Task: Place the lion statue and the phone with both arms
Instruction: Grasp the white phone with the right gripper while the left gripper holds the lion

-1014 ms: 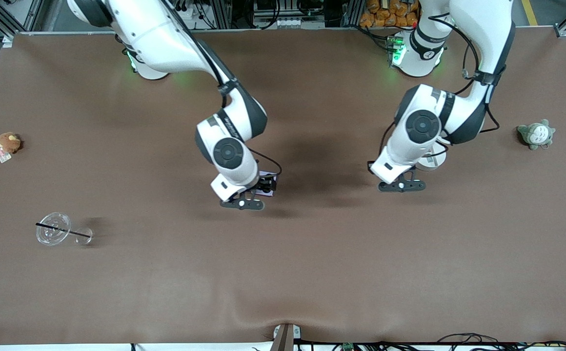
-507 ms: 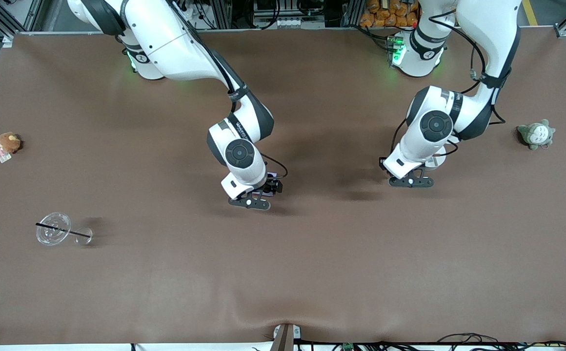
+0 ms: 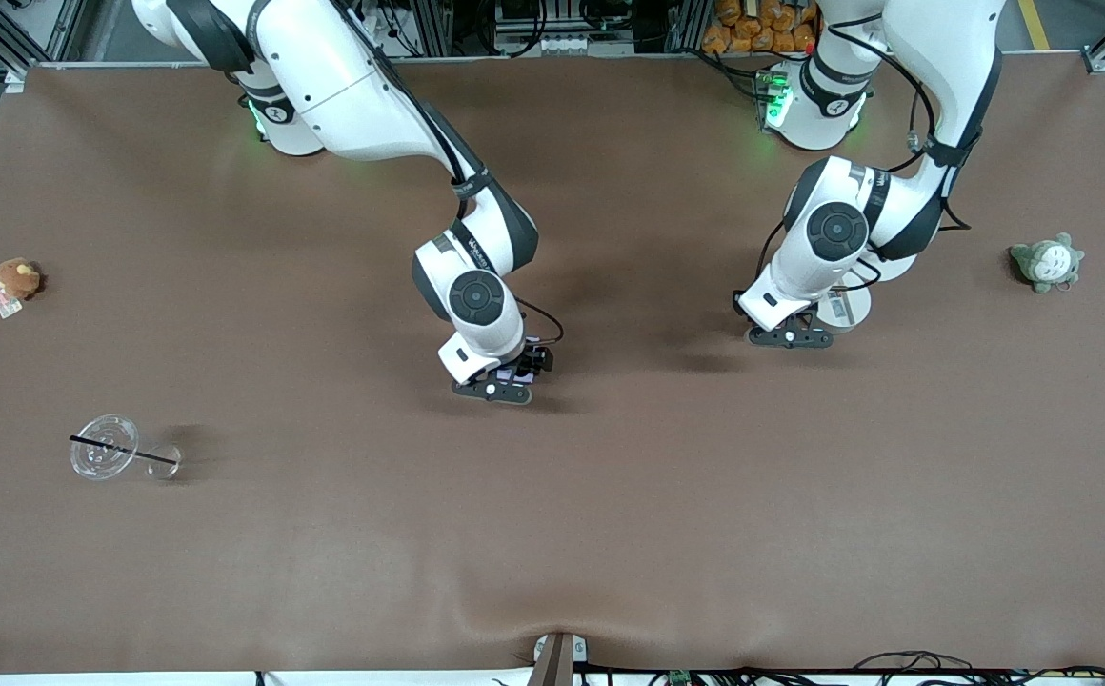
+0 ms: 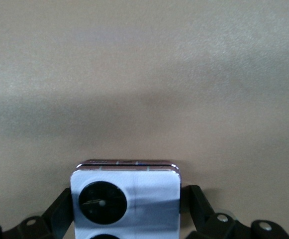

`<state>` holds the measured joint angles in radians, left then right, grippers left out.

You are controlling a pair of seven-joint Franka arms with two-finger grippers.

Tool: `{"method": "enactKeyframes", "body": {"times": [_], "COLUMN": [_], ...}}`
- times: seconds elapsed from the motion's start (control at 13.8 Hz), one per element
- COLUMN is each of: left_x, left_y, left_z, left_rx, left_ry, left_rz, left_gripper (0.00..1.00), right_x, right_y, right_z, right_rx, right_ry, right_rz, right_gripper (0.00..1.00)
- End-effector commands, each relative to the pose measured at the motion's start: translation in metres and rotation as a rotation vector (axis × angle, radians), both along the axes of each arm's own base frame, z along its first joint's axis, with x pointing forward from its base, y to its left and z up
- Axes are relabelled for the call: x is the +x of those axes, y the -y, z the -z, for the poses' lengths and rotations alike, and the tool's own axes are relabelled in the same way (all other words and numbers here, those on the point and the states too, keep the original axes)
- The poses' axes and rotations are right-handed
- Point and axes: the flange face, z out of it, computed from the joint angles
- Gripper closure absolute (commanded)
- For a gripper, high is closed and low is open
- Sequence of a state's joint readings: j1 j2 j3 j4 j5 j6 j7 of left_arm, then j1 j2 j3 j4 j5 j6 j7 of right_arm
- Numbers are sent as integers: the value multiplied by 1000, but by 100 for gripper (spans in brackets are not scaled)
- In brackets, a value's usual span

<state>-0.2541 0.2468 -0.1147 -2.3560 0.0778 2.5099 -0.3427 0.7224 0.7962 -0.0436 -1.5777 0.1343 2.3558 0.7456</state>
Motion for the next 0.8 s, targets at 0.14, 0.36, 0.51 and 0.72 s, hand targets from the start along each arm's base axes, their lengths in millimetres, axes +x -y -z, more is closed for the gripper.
{"method": "enactKeyframes", "body": {"times": [0.14,0.36,0.51,0.72], "left_x": [-6,-1,11,37], "left_y": [-4,-3,2,8], "left_z": [-6,-11,-24,-60], "left_rx": [5,3,-7,28], "left_ry": [15,24,52,5], "left_rz": [0,-2,-3,-12], "left_gripper": [25,0,0,0], "right_x": [-6,5,26,81], "right_y": [-4,5,26,93], "right_z": [1,-6,-20,-59], "right_rx": [-11,-19,-28,-82], "right_ry": [14,35,68,153], "right_rz": [16,23,47,38], "right_gripper": [23,87,94,94]}}
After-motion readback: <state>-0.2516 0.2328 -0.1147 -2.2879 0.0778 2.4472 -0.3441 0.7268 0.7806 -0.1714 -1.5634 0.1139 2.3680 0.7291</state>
